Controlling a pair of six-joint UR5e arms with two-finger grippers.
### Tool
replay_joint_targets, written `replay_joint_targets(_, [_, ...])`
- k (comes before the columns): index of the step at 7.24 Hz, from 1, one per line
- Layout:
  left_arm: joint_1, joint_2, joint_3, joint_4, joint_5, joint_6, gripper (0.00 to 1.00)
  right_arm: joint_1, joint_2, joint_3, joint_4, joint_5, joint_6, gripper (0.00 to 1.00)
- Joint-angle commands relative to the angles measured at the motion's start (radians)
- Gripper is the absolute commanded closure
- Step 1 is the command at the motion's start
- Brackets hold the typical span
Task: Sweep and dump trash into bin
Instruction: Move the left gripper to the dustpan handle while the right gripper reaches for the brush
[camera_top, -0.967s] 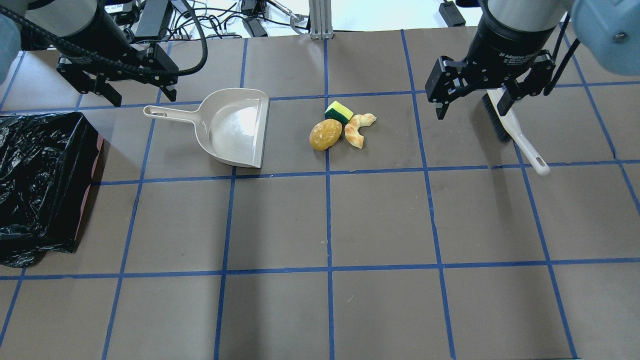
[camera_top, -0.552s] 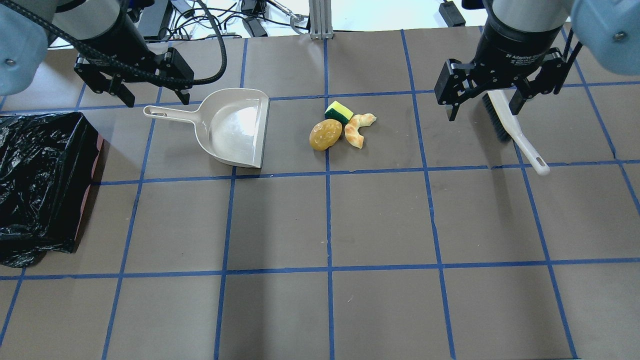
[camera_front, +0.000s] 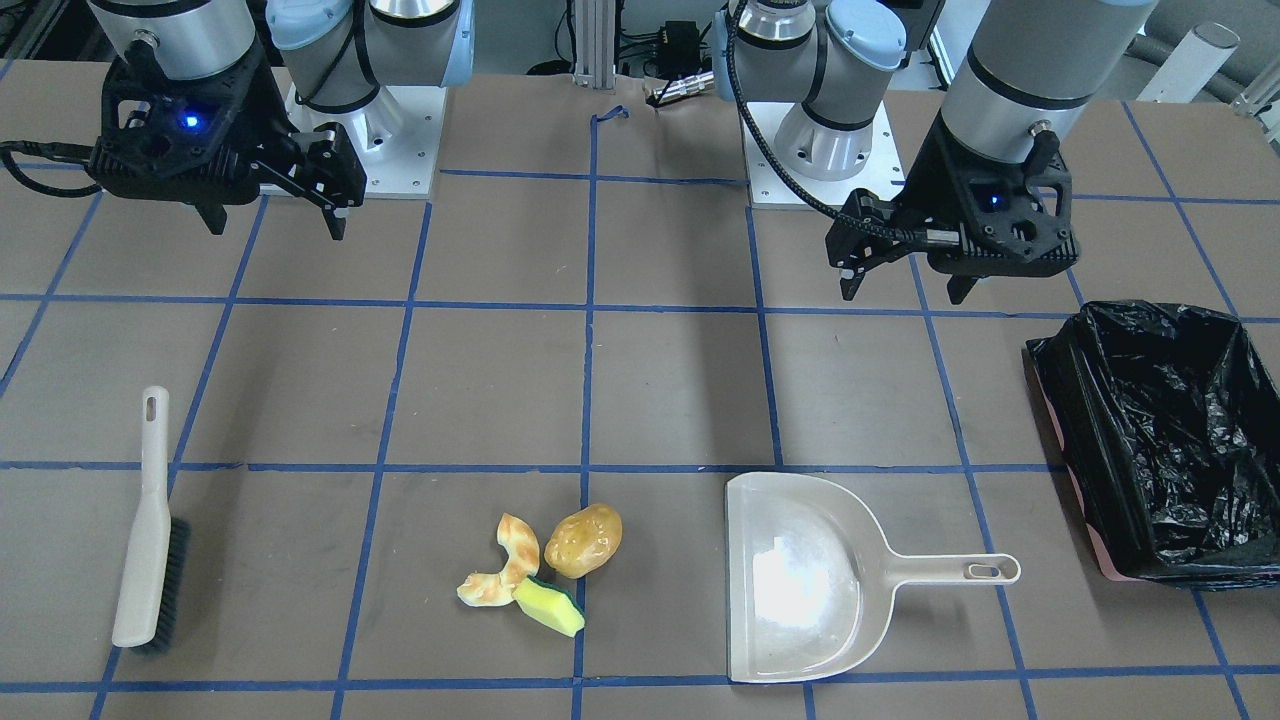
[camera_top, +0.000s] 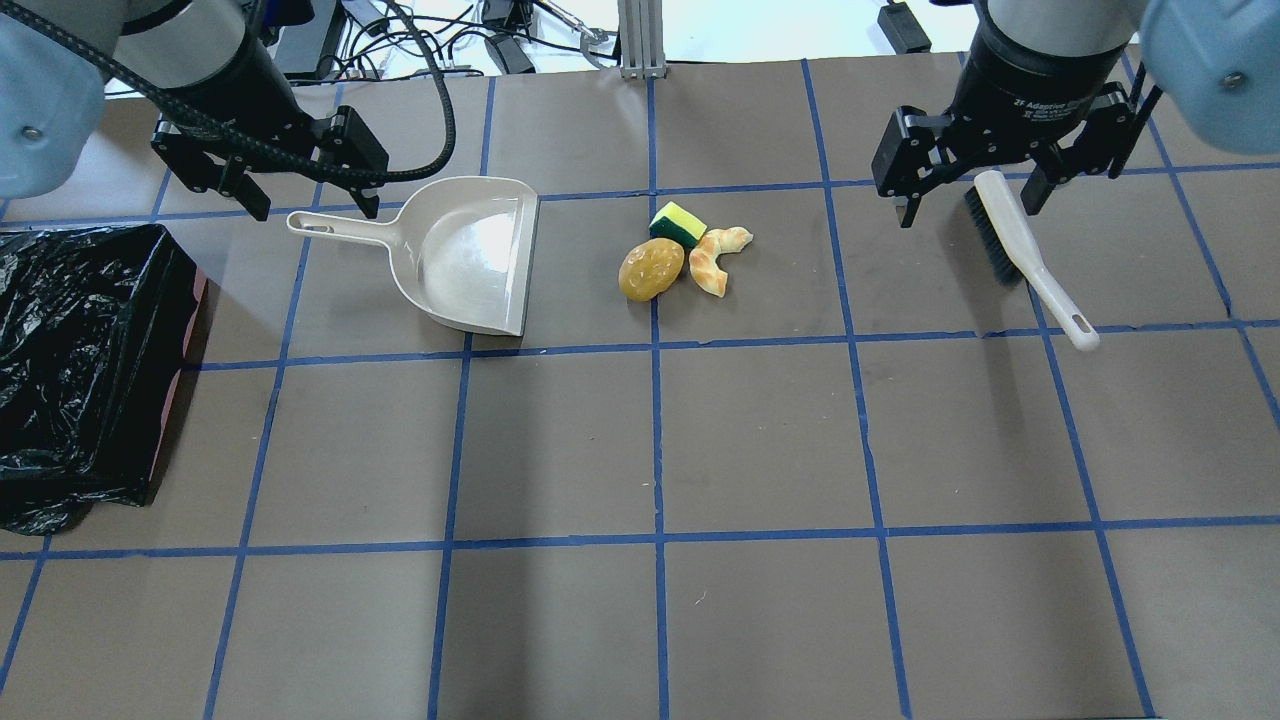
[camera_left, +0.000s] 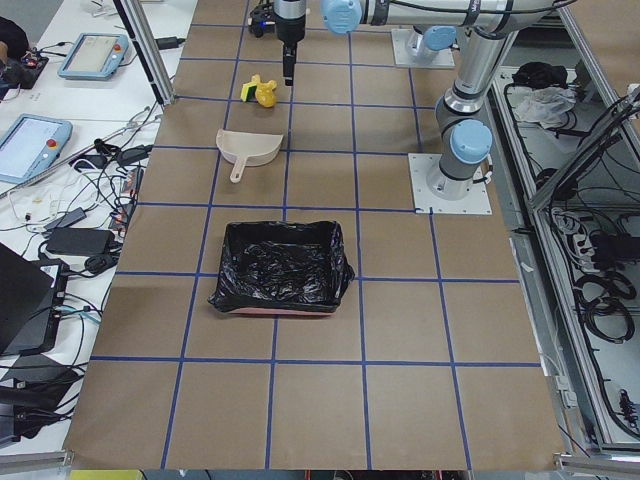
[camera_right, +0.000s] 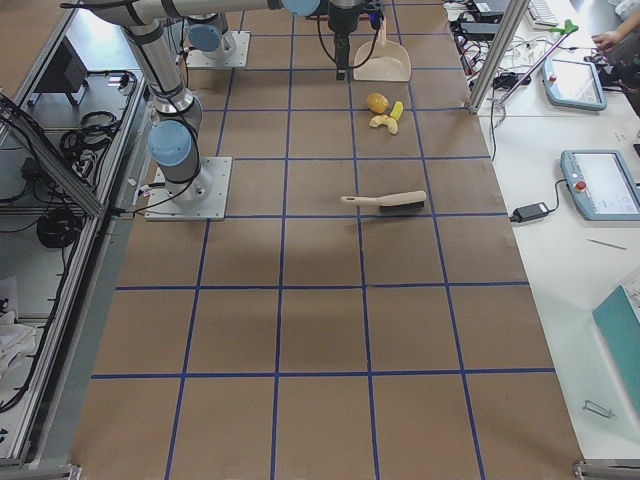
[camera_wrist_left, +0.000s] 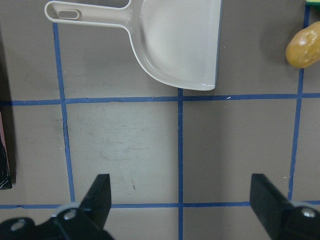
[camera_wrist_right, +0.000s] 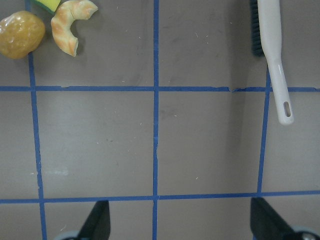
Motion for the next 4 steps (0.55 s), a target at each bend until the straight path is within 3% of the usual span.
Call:
replay_joint_targets(1, [0.015, -0.014, -0.059, 0.026, 0.001, 0.081, 0.00, -0.035, 0.002, 0.043, -0.031, 0.004, -0.009, 0.00])
replay_joint_targets(2, [0.017, -0.043, -0.100, 0.091, 0.001, 0.086, 0.00, -0.072, 0.003, 0.063, -0.040, 0.004, -0.037, 0.01])
replay_joint_targets(4, [0.024, -0.090, -0.166, 0.202, 0.003, 0.170, 0.00, -0.173, 0.002, 0.154, -0.177, 0.007, -0.170, 0.02])
